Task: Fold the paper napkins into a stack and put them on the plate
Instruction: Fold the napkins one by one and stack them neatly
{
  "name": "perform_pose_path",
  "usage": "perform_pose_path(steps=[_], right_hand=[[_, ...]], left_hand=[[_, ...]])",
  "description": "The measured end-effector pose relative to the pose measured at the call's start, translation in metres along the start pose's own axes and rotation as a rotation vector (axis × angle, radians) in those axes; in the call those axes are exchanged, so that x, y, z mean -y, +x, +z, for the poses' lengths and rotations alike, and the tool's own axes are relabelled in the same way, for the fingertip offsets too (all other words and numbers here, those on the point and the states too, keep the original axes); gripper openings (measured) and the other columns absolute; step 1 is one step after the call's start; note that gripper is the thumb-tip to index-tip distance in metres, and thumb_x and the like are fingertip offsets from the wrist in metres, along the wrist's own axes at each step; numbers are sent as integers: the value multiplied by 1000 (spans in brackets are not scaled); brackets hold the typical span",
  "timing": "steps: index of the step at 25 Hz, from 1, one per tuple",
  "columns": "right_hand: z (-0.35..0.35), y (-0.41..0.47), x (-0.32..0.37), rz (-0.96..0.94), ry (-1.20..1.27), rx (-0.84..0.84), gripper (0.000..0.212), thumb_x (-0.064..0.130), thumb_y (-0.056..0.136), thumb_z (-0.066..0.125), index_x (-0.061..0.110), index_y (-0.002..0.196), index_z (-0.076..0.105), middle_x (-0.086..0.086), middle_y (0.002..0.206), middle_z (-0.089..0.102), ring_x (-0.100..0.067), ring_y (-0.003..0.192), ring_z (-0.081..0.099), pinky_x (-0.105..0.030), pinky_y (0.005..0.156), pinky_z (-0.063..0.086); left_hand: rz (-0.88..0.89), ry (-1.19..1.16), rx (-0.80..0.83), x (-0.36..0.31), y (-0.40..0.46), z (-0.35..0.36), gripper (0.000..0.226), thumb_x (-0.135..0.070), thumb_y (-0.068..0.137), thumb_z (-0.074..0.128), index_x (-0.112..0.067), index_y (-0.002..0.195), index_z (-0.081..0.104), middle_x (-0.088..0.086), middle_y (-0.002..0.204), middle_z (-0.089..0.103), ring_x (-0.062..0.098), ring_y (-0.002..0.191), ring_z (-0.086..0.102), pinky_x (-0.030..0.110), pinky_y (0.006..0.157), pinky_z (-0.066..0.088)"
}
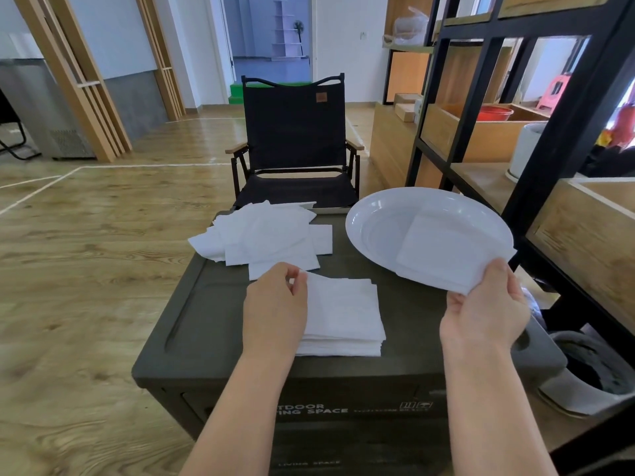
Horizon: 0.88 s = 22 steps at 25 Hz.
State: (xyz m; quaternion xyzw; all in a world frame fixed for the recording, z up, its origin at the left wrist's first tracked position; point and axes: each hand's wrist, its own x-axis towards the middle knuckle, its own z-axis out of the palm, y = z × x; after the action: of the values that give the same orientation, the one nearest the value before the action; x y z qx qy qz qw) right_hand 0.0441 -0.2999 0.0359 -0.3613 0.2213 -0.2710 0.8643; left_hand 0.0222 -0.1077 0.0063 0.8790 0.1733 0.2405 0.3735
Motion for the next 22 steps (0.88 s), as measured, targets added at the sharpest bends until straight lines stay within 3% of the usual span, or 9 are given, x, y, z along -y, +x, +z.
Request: perform_pose_path(steps=[8,11,13,15,16,17,20,22], right_hand=[[2,-6,2,46,-16,50,13,24,93,58,31,92,68,6,101,72,-7,88,71,-18,60,55],[6,-14,2,86,-56,148,14,25,93,58,31,94,69,7,99,73,-6,87,71,-21,62,56],[12,-25,-2,158,-80,251,15,26,92,58,32,91,72,8,93,75,-7,84,71,-23,62,57],[17,-38,-12,181,-159,372,19,29,93,57,34,86,74,9,90,75,-7,82,72,-24,62,58],[19,-43,-17,169,-226,423,21,31,94,55,35,85,73,10,89,74,-6,82,71,-24,63,58],[20,-47,-22,144,-309,457,22,32,94,54,35,84,73,11,87,73,-5,81,70,-24,64,58],[17,-45,-33,-97,-722,511,26,32,93,55,30,70,67,13,71,68,-4,74,64,-18,64,48],[12,-39,-36,-255,-964,527,25,32,91,57,31,67,63,15,65,63,-4,68,59,-15,62,40]], left_hand=[[-95,17,-74,-5,-9,-3,20,-29,96,51,-15,106,61,-11,75,57,1,62,50,11,49,29],[45,50,-178,-13,-11,-10,37,-46,91,51,-21,118,54,-13,102,56,0,88,47,15,73,36],[56,-183,-33,-21,-8,-17,41,-62,86,41,-34,111,57,-21,109,55,-6,102,49,18,84,38],[-148,-618,329,-33,-5,-26,46,-69,85,35,-38,94,68,-18,102,70,-3,95,63,22,82,47],[-211,-703,432,-33,-6,-28,46,-67,85,39,-36,88,73,-12,96,74,5,89,68,26,81,51],[-193,-663,458,-31,-6,-29,40,-63,85,47,-34,84,75,-8,90,76,13,85,70,30,78,55],[-93,-445,258,-19,-7,-26,39,-47,85,59,-10,83,68,14,82,69,32,73,63,43,67,53],[-112,-374,204,-9,-5,-25,49,-43,87,59,1,68,52,15,62,51,21,56,47,33,58,41]])
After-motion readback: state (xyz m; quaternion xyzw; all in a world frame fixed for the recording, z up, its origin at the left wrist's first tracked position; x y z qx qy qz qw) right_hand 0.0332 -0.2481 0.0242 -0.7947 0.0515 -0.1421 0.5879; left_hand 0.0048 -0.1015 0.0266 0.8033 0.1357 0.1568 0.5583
